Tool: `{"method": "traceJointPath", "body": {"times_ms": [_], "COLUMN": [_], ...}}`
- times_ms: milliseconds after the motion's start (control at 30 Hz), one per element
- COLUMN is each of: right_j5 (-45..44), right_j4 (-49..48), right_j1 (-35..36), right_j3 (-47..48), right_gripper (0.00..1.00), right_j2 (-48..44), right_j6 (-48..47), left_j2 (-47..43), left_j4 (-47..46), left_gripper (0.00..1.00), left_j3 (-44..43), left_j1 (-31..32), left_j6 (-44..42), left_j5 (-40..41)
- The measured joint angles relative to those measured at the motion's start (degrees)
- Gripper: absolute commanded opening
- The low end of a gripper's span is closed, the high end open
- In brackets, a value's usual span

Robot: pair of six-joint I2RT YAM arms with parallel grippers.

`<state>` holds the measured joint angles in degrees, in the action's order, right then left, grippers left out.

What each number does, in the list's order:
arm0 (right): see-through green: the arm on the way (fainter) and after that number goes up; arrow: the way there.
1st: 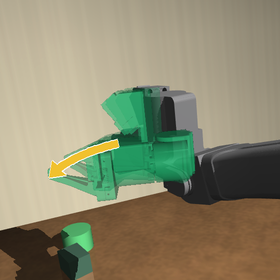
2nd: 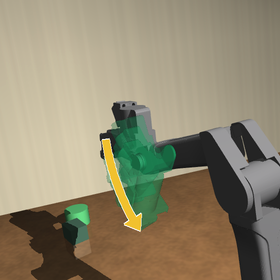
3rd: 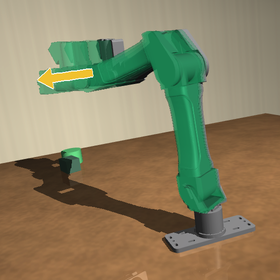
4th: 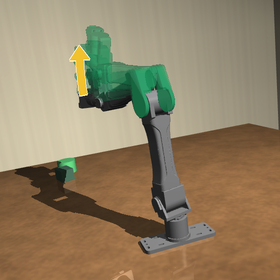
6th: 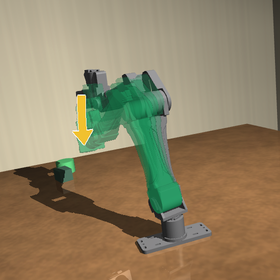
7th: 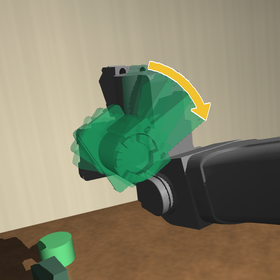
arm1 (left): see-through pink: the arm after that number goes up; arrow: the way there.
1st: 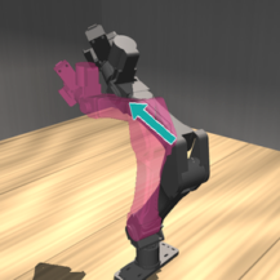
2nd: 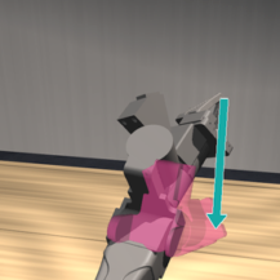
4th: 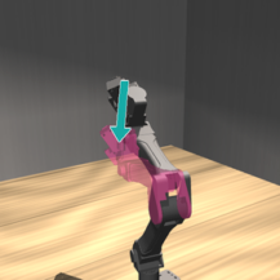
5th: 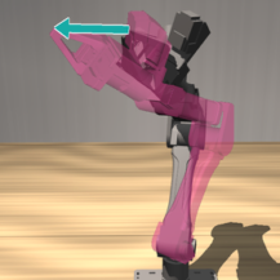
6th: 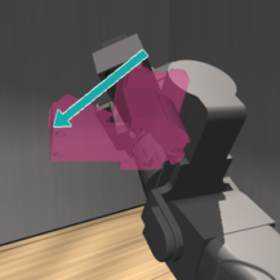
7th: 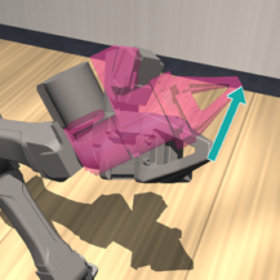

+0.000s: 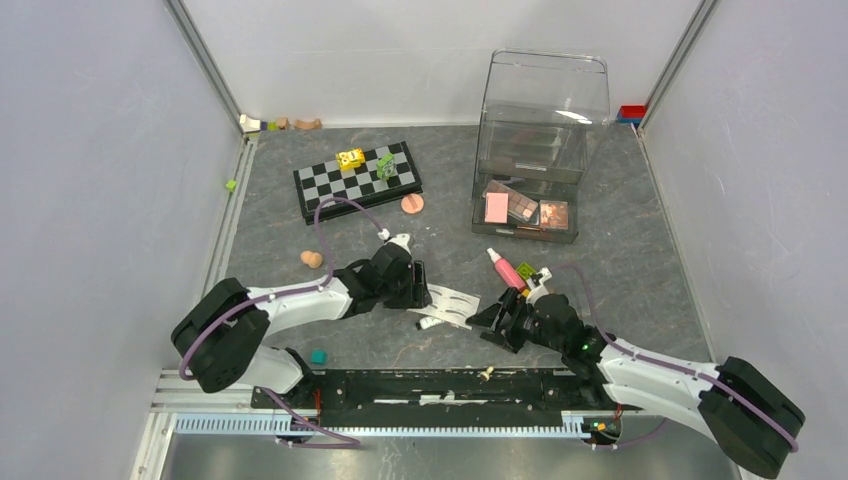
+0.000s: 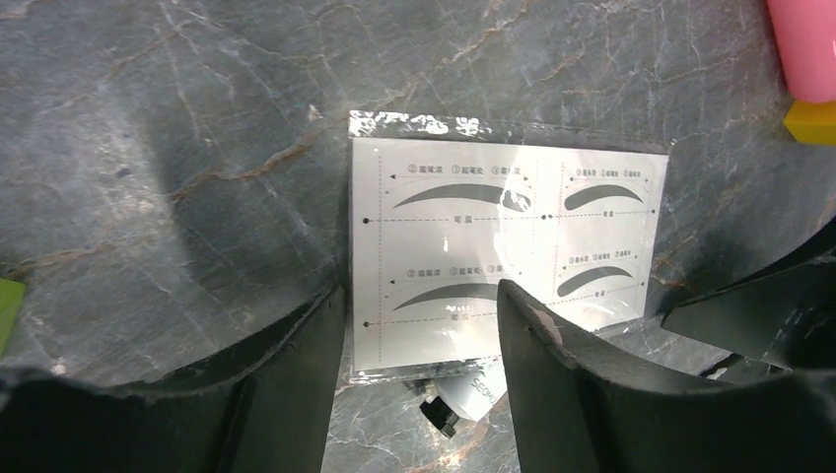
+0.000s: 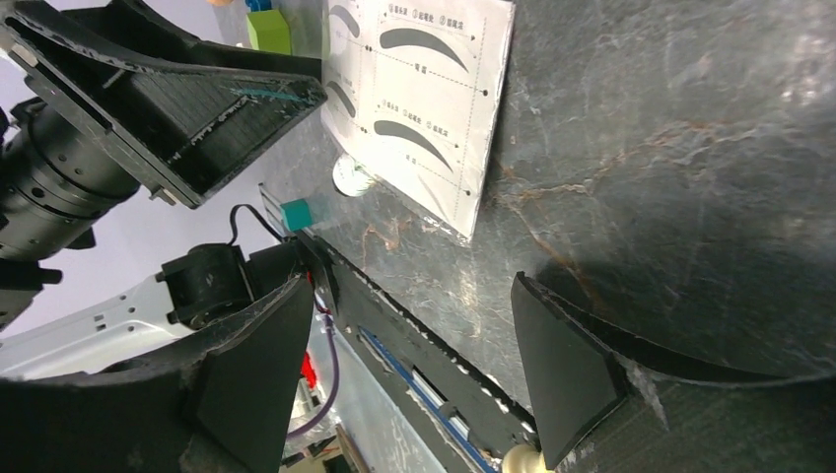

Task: Organize the makeup
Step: Pick up the makeup from the center of the board.

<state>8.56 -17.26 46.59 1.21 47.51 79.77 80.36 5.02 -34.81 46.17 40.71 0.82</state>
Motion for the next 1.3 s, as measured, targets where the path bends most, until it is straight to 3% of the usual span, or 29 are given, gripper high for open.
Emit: {"method": "traceJointPath", "body": {"times_ms": [767,900,1133,1300], "right_j5": [-6.19,-7.61,-16.04,-17.44], "right_j4": [-16.44,-10.23,10.45,12.74], "right_j1": [1.05,1.05,1.05,0.92], "right_j3": [-0.09,-0.09,4.37,4.48], "right_gripper": [0.79,0.80,0.83,0.84], "right_j2": [9.33,6.67,-3.28,-3.26], "right_j6": [6.40,3.58,-4.15,-6.21], "left_j2": [-0.61,-0.61,-0.76,-1.86], "left_j4": [-1.90,-1.86,-1.29,2.10], "left_gripper": [0.60,0.60,0.64,0.70], "left_j3": [1.46,1.46,1.31,0.66], "left_j1": [4.07,4.11,4.17,4.33], "left_j6": [2.34,2.34,2.32,2.29], "left_j5": [-0.96,-0.96,-0.44,1.11]}}
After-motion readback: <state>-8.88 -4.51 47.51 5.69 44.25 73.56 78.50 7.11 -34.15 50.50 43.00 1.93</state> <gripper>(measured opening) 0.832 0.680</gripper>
